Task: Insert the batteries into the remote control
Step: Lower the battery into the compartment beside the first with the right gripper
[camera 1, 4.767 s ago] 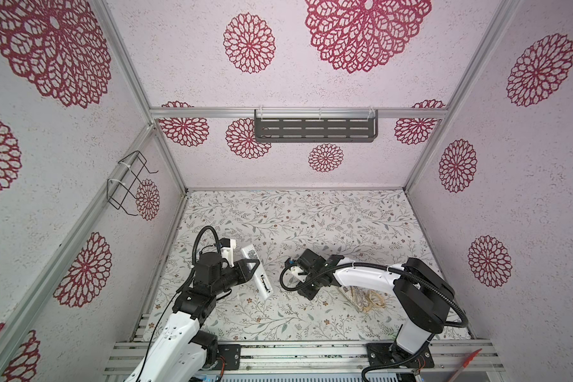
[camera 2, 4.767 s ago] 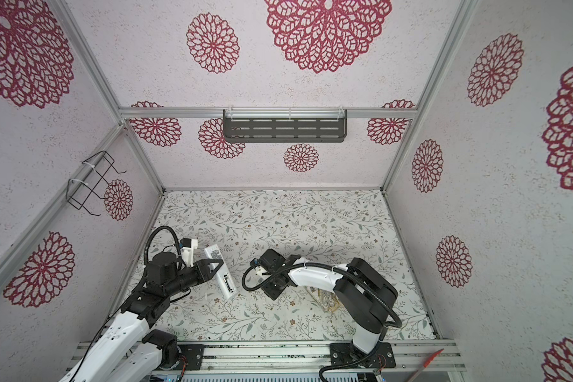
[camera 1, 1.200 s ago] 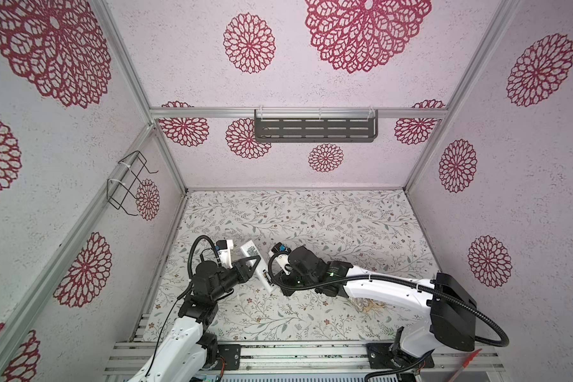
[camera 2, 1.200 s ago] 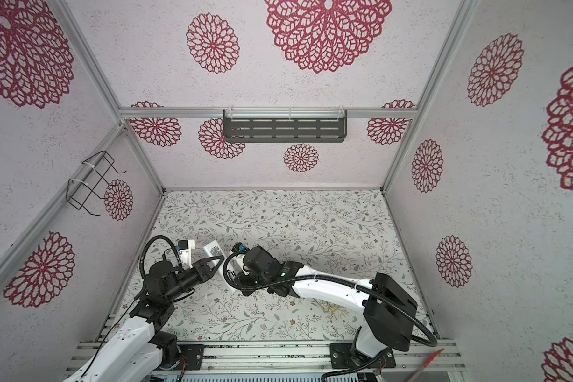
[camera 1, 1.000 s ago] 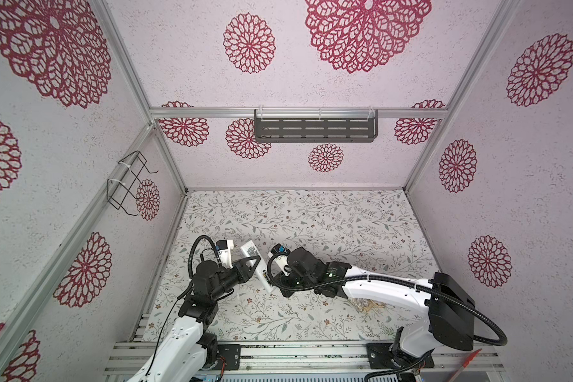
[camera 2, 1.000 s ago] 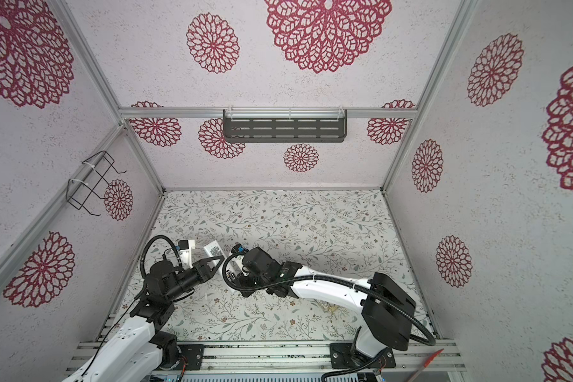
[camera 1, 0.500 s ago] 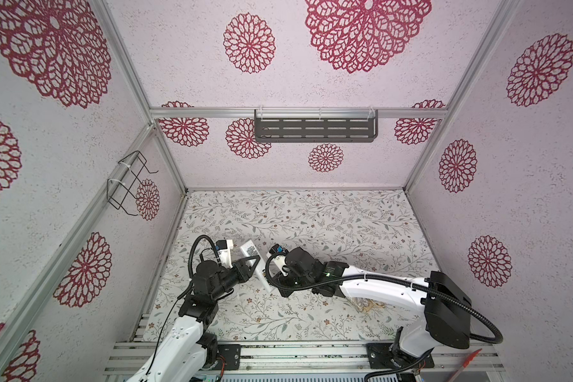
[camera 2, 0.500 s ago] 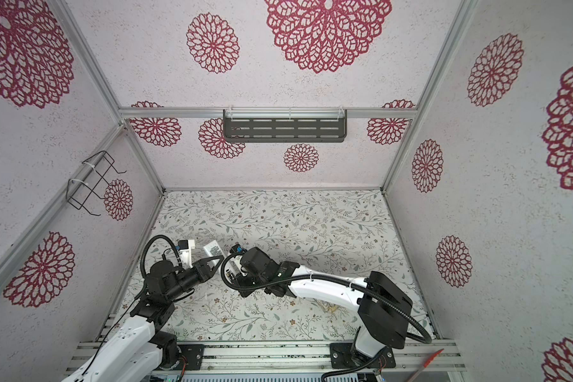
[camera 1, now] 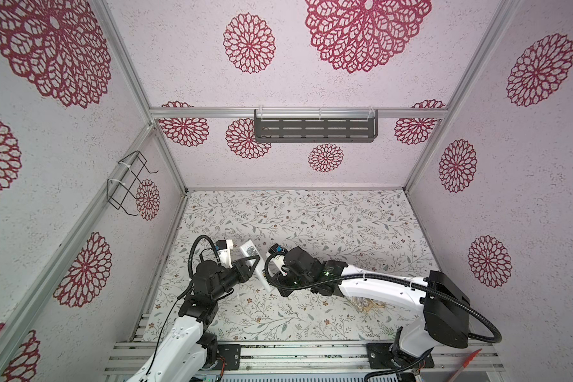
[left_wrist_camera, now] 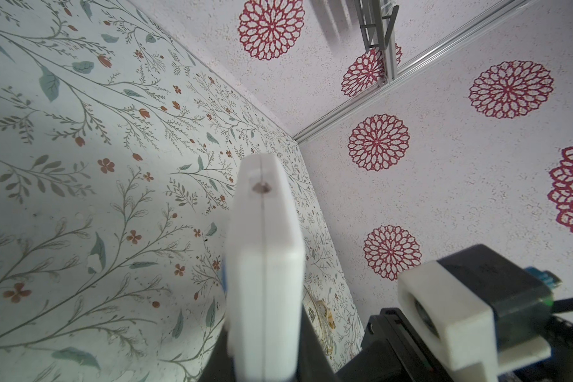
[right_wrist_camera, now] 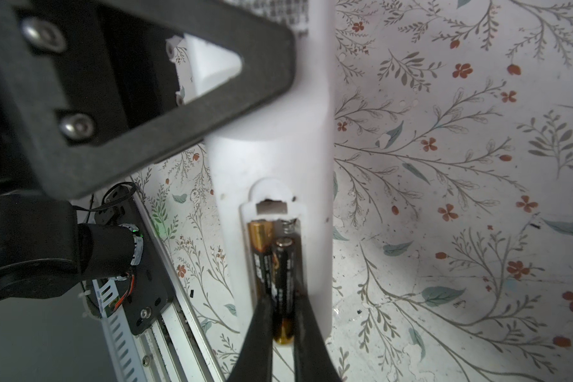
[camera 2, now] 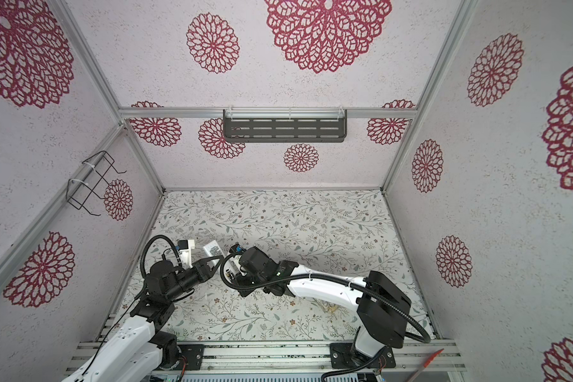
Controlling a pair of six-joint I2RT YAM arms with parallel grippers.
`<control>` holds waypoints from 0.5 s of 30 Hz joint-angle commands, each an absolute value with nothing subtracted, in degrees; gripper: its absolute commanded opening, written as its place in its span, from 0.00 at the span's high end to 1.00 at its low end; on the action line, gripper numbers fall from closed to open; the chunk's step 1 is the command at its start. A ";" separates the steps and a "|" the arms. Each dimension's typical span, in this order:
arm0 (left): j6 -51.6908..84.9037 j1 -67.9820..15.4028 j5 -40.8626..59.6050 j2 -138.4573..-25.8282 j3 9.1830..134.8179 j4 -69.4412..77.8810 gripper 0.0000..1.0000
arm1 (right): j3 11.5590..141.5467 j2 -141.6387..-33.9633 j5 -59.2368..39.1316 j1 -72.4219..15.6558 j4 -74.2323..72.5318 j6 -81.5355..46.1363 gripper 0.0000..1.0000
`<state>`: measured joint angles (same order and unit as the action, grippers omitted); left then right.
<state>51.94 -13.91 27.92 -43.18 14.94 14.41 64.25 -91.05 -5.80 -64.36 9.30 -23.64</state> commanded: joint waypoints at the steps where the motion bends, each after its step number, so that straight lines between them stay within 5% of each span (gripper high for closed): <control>1: 52.82 -13.71 29.80 -43.15 14.67 19.16 1.00 | 65.92 -91.05 -4.46 -64.77 10.55 -23.92 0.83; 15: 53.09 -13.71 30.23 -43.02 14.58 19.25 1.00 | 66.13 -89.59 -2.96 -65.36 10.42 -23.49 0.71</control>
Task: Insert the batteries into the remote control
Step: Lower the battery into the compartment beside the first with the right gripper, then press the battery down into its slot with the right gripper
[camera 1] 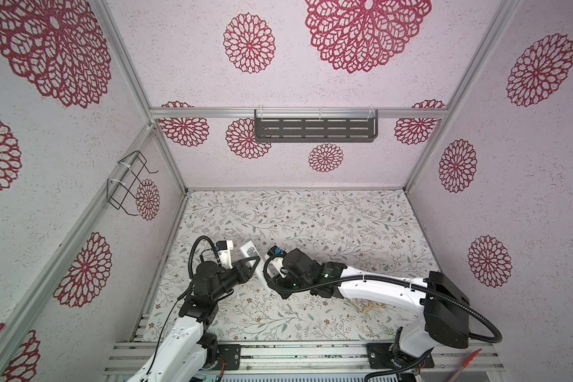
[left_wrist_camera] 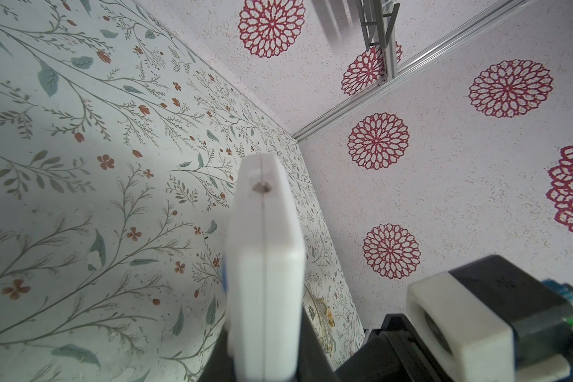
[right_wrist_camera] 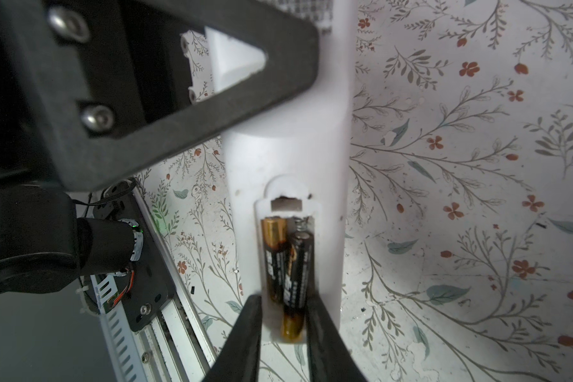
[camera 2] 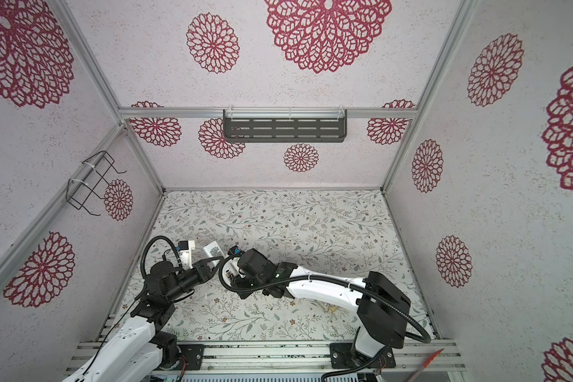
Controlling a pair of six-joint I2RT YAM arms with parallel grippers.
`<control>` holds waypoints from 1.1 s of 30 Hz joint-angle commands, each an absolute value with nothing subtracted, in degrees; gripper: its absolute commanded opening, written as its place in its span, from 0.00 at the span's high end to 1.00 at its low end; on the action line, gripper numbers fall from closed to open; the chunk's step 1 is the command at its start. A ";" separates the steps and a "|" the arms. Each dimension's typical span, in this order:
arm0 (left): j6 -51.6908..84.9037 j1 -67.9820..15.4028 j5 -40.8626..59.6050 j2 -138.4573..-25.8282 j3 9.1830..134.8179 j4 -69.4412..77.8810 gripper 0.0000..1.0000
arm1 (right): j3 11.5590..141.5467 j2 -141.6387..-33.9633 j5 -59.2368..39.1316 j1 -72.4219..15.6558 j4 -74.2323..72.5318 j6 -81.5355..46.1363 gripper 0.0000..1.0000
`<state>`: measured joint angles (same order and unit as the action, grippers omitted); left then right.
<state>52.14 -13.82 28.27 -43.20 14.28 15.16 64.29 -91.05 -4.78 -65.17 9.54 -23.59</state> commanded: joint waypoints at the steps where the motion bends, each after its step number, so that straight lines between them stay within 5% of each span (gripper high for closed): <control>1: 53.16 -13.71 30.25 -43.01 14.58 19.25 1.00 | 66.09 -89.28 -2.94 -65.44 10.20 -23.24 0.69; 15: 54.61 -13.80 31.98 -44.71 14.46 20.60 1.00 | 65.47 -83.48 -1.61 -65.92 10.87 -20.15 0.47; 33: 61.63 -13.96 40.13 -47.74 15.44 27.72 1.00 | 60.31 -69.77 -4.81 -68.61 19.51 6.70 0.54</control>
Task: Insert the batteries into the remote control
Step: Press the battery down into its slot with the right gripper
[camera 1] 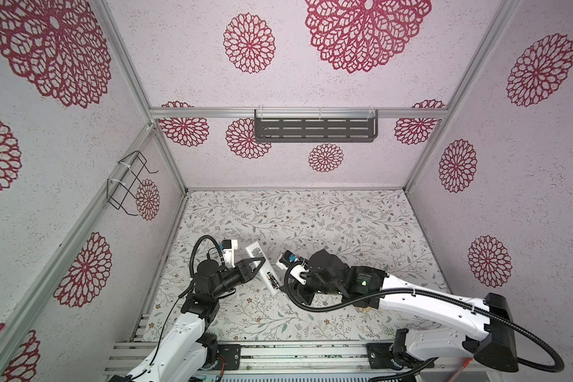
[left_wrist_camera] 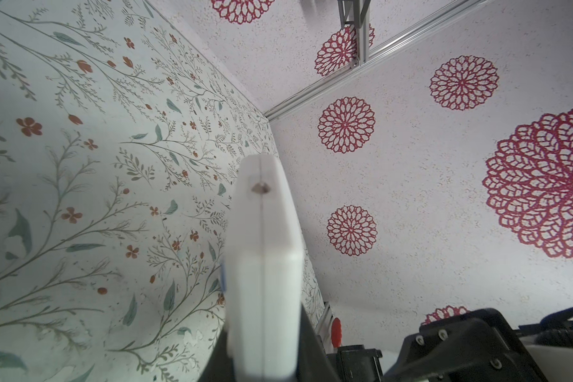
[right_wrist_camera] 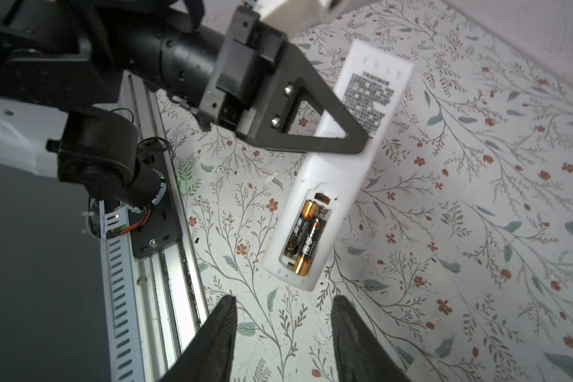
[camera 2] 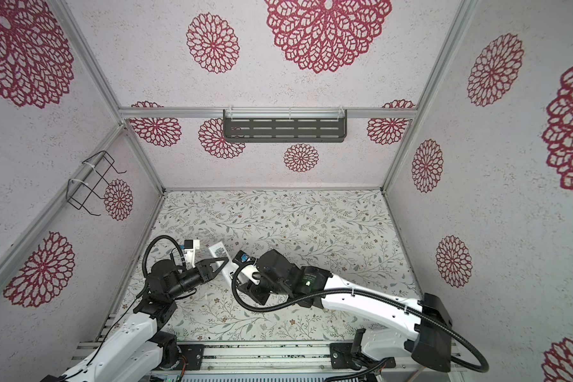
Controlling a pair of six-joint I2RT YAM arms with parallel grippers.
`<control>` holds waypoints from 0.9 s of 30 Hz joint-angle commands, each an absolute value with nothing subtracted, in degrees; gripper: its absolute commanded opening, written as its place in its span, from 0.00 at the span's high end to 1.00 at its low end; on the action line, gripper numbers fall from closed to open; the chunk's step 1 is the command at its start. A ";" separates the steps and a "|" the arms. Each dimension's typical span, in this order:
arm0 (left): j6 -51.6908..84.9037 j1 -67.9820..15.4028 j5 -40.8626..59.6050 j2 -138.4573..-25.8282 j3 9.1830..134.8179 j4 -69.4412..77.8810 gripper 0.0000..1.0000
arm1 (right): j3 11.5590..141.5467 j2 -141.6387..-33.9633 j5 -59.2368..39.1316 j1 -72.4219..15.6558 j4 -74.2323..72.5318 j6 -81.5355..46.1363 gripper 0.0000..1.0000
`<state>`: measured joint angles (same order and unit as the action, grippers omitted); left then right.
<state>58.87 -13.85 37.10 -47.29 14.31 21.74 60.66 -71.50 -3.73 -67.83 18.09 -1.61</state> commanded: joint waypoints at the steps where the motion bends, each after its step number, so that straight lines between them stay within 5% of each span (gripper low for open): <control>1: 61.93 -14.06 40.51 -47.99 15.44 28.12 1.00 | 60.08 -69.63 -4.58 -68.64 19.90 8.46 0.57; 27: 61.51 -16.93 41.31 -48.08 15.86 28.02 1.00 | 61.35 -75.76 1.41 -70.49 20.36 18.08 0.75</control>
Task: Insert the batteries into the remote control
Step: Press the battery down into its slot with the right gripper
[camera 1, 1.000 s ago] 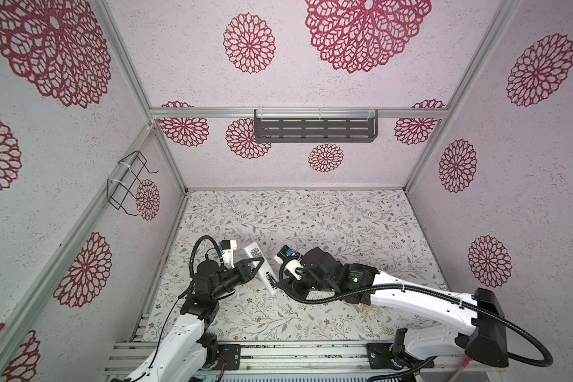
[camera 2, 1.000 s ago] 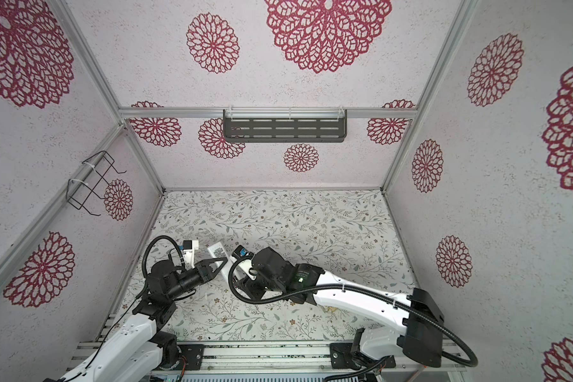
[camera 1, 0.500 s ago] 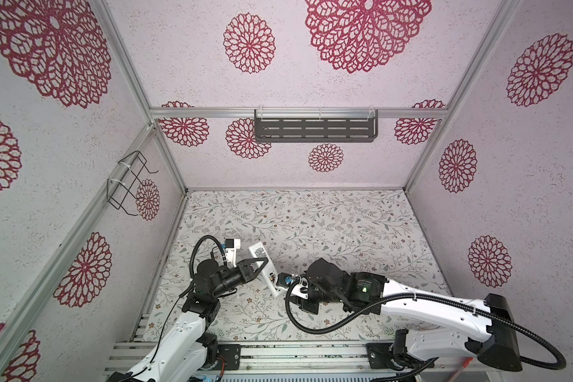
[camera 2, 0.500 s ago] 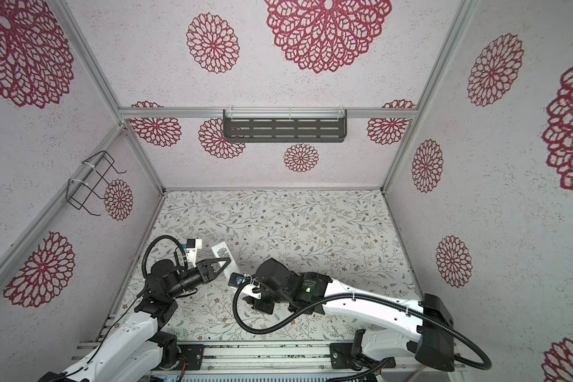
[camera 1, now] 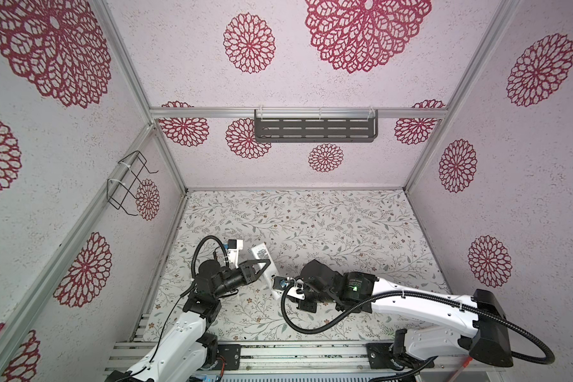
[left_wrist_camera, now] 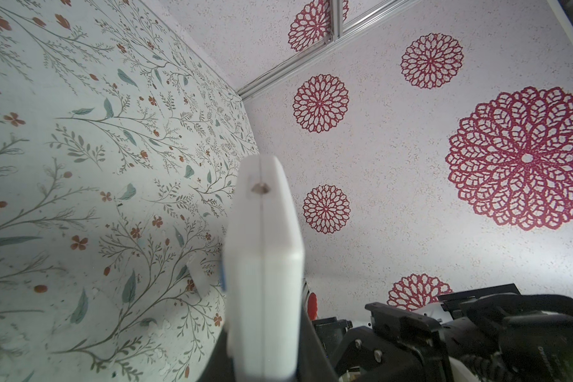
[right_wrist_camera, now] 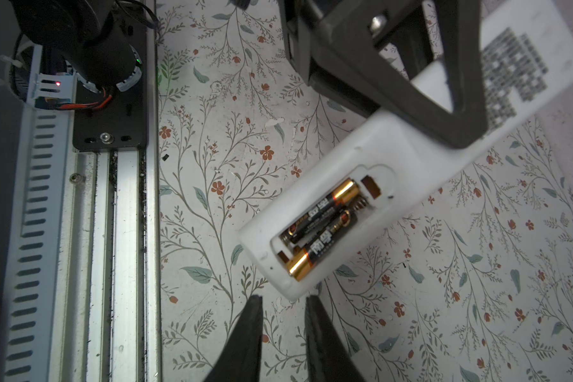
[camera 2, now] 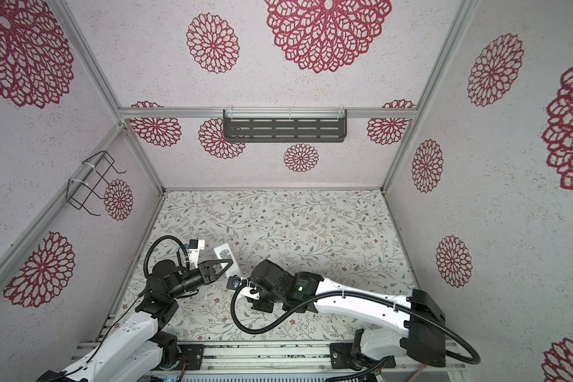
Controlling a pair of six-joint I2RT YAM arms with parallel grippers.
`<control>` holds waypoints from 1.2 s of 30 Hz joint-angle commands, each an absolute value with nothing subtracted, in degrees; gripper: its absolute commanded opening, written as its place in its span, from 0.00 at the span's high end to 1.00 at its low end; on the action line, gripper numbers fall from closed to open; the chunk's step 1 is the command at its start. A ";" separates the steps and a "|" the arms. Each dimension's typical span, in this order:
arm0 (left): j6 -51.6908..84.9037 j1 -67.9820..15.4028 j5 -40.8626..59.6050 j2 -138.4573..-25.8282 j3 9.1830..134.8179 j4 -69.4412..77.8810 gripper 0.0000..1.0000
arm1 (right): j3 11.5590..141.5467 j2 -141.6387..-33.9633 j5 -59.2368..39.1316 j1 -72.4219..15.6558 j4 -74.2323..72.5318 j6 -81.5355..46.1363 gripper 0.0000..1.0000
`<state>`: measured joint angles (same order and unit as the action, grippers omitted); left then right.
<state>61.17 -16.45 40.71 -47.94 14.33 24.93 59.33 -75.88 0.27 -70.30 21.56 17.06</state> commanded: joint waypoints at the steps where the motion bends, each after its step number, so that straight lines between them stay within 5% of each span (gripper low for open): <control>1: 61.52 -17.03 41.31 -48.08 15.82 28.01 1.00 | 61.35 -75.85 1.57 -70.50 20.33 18.19 0.75; 36: 61.44 -19.24 41.66 -48.65 15.69 29.48 1.00 | 63.54 -80.66 3.79 -69.90 18.65 16.37 0.89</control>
<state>60.53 -17.76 39.40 -48.90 14.33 25.82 61.32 -79.92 2.04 -70.26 20.67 17.30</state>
